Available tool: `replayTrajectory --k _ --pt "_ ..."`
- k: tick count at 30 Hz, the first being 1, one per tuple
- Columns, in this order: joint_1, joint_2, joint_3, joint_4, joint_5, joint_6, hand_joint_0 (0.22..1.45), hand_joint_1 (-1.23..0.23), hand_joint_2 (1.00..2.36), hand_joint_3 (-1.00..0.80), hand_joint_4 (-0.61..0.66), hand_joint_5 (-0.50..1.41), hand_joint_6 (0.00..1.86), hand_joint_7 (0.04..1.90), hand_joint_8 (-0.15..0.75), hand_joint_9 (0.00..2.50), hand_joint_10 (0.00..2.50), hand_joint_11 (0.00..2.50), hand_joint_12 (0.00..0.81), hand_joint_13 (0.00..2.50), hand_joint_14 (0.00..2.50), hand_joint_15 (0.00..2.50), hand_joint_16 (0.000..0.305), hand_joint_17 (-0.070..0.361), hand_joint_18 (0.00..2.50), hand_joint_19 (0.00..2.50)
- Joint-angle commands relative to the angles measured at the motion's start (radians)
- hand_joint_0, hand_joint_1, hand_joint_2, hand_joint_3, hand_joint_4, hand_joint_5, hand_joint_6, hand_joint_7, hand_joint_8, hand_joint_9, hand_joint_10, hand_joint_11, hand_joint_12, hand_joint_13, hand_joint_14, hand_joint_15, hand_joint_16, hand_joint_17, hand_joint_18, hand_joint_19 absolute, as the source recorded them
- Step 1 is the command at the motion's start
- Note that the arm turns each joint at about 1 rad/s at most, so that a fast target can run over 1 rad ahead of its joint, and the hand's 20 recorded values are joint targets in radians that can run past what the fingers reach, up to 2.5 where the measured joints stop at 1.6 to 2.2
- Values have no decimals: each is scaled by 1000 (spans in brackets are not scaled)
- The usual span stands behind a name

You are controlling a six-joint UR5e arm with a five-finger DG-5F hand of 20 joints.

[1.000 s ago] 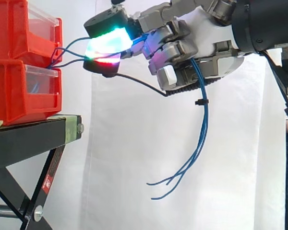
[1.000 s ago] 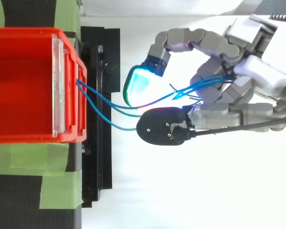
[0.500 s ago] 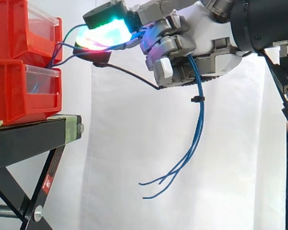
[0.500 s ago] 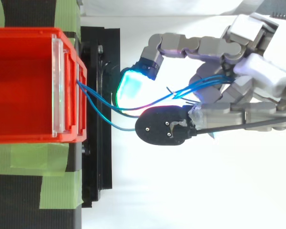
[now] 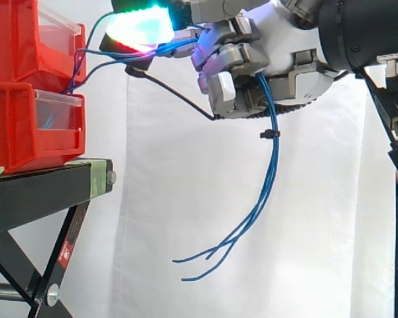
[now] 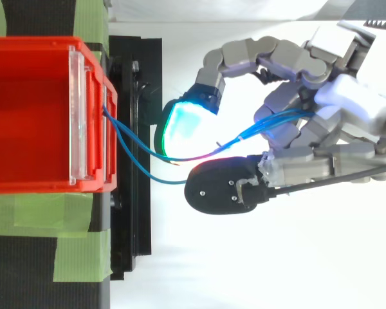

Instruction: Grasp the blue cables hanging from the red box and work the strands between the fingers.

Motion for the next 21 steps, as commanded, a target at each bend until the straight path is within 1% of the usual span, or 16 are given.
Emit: replayTrajectory --k 1,2,3,4,6,10,12,13,18,19,21 --pt "3 0 0 0 -1 6 1098 -843 1015 -610 152 -89 1349 1175 508 1749 2500 2500 556 1850 2500 1780 195 146 2296 713" --pt "5 1 0 -2 0 6 1101 -855 1010 -763 150 -89 1346 1192 508 1749 2500 2500 556 1850 2500 1780 195 146 2296 713" --pt "5 1 0 -2 -1 6 1103 -857 1007 -830 151 -89 1348 1188 508 1749 2500 2500 556 1850 2500 1780 195 146 2296 713" --pt "6 0 0 -2 0 6 1087 -865 1001 -984 141 -90 1364 1185 508 1749 2500 2500 556 1850 2500 1780 195 146 2296 713" --pt "8 0 0 -2 0 7 1076 -860 1000 -1000 149 -84 1383 1183 508 1749 2500 2500 556 1850 2500 1780 195 146 2296 713" --pt "8 0 0 -3 0 12 1006 -859 1000 -1000 159 -60 1357 1214 508 1749 2500 2500 556 1850 2500 1780 195 146 2296 713" --pt "8 0 0 -3 0 12 1005 -856 1000 -1000 158 -55 1349 1208 508 1749 2500 2500 556 1850 2500 1780 195 146 2296 713" --pt "9 1 0 -3 0 12 973 -844 1000 -1000 166 -52 1338 1207 508 1749 2500 2500 556 1850 2500 1780 195 146 2296 713" --pt "9 0 0 -3 0 12 935 -841 1000 -1000 169 -62 1250 1227 508 1749 2500 2500 556 1850 2500 1780 195 146 2296 713" --pt "9 0 0 -3 0 12 896 -847 1000 -1000 171 -73 1215 1242 508 1749 2500 2500 556 1850 2500 1780 195 146 2296 713" --pt "8 0 0 -3 3 12 866 -846 1000 -1000 175 -99 1169 1230 508 1749 2500 2500 556 1850 2500 1780 195 146 2296 713"
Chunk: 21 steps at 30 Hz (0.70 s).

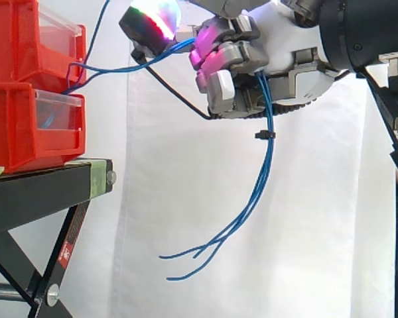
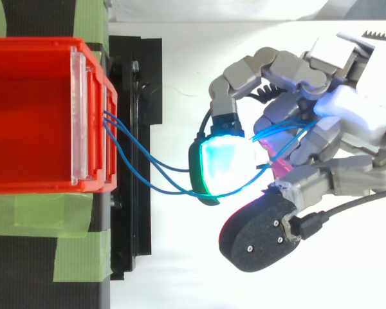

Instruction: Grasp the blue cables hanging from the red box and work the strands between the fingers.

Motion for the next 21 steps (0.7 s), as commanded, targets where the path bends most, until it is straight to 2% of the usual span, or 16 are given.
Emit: replayTrajectory --k 1,6,12,15,18,19,21 --pt "0 1 0 -2 3 0 827 -850 1000 -1000 181 -116 1125 1237 508 1749 2500 2500 556 1850 2500 1780 195 146 2296 713" --pt "0 0 -1 -11 3 0 750 -841 1000 -1000 193 -165 1063 1205 508 1749 2500 2500 556 1850 2500 1780 195 146 2296 713" --pt "0 0 -6 -18 4 0 664 -842 1000 -1000 233 -116 672 1241 508 1749 2500 2500 556 1850 2500 1780 195 146 2296 713" --pt "-1 0 -6 -25 4 0 653 -840 1000 -1000 239 -96 573 1255 508 1749 2500 2500 556 1850 2500 1780 195 146 2296 713" --pt "0 0 -6 -25 4 0 711 -819 1000 -1000 232 -68 573 1279 508 1749 2500 2500 556 1850 2500 1780 195 146 2296 713" --pt "-1 1 -6 -25 4 -1 773 -809 1000 -1000 226 -31 554 1323 508 1749 2500 2500 556 1850 2500 1780 195 146 2296 713" --pt "-1 1 -6 -25 6 -1 821 -790 1000 -1000 213 -23 658 1296 508 1749 2500 2500 556 1850 2500 1780 195 146 2296 713"
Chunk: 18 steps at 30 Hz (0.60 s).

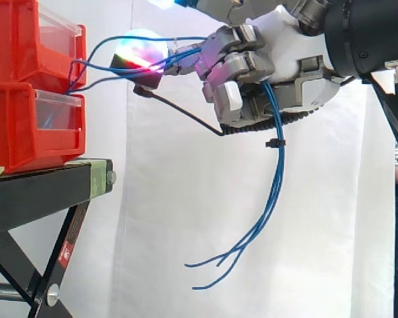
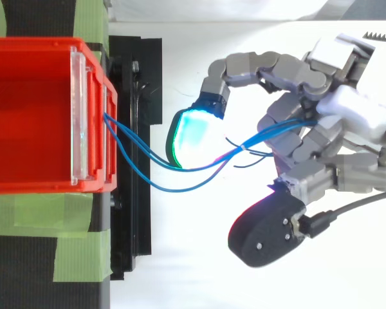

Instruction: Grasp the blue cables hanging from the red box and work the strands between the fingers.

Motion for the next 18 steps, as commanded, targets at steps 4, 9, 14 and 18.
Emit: replayTrajectory --k 4,9,14,18 --pt "1 0 0 0 -1 -2 866 -763 1002 -960 203 -5 817 1252 508 1749 2500 2500 556 1850 2500 1780 195 146 2296 713" --pt "1 0 0 1 1 -4 878 -730 1003 -922 207 11 856 1245 508 1749 2500 2500 556 1850 2500 1780 195 146 2296 713" --pt "1 0 0 3 1 -8 911 -707 1005 -892 235 8 1006 1212 508 1749 2500 2500 556 1850 2500 1780 195 146 2296 713" --pt "1 0 0 3 1 -8 851 -746 1000 -1000 214 -43 812 1244 508 1749 2500 2500 556 1850 2500 1780 195 146 2296 713"
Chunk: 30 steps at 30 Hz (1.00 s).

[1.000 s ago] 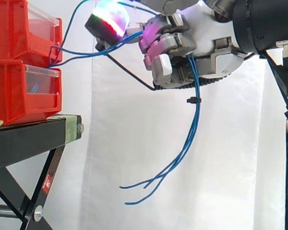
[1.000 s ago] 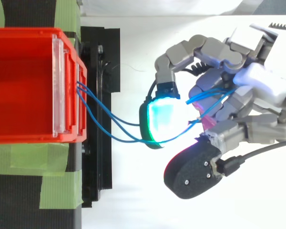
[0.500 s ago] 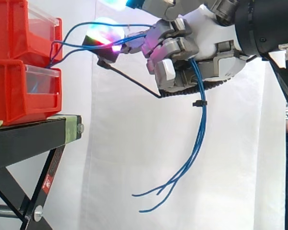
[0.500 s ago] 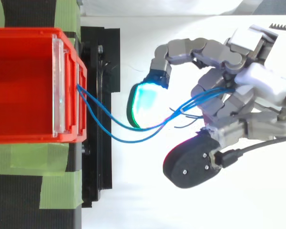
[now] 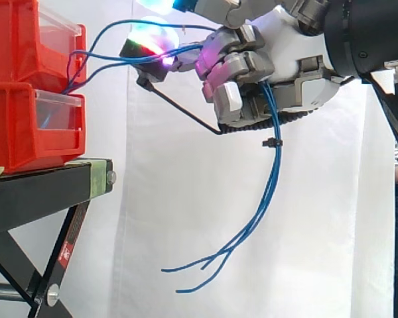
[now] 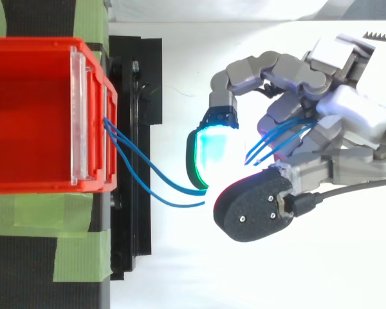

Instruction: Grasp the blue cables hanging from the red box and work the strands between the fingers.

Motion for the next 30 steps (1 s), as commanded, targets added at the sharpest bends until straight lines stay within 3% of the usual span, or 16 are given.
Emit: replayTrajectory --k 1,4,9,11,15,18,20,23,27,30 --pt "0 1 0 0 0 0 831 -753 1000 -1000 220 -56 766 1246 508 1749 2500 2500 556 1850 2500 1780 195 146 2296 713" --pt "0 0 0 0 0 0 807 -786 1000 -1000 230 -98 769 1228 508 1749 2500 2500 556 1850 2500 1780 195 146 2296 713" --pt "0 0 0 -1 0 0 920 -855 1000 -1000 212 -233 800 1186 508 1749 2500 2500 556 1850 2500 1780 195 146 2296 713" --pt "0 0 0 0 0 0 967 -870 1000 -1000 195 -290 703 1229 508 1749 2500 2500 556 1850 2500 1780 195 146 2296 713" --pt "0 0 0 0 0 -5 977 -877 1000 -1000 190 -316 709 1222 508 1749 2500 2500 556 1850 2500 1780 195 146 2296 713" --pt "0 0 0 2 0 -8 1050 -861 1000 -1000 192 -344 893 1149 508 1749 2500 2500 556 1850 2500 1780 195 146 2296 713" --pt "0 0 0 2 0 -10 1106 -836 1010 -767 188 -353 1006 1118 508 1749 2500 2500 556 1850 2500 1780 195 146 2296 713" --pt "0 1 0 2 0 -8 1123 -822 1018 -541 176 -357 1026 1109 508 1749 2500 2500 556 1850 2500 1780 195 146 2296 713" --pt "0 0 0 2 0 -8 1136 -816 1020 -474 154 -358 1043 1096 508 1749 2500 2500 556 1850 2500 1780 195 146 2296 713" --pt "0 0 0 2 0 -8 1126 -799 1018 -527 166 -294 1175 1077 508 1749 2500 2500 556 1850 2500 1780 195 146 2296 713"
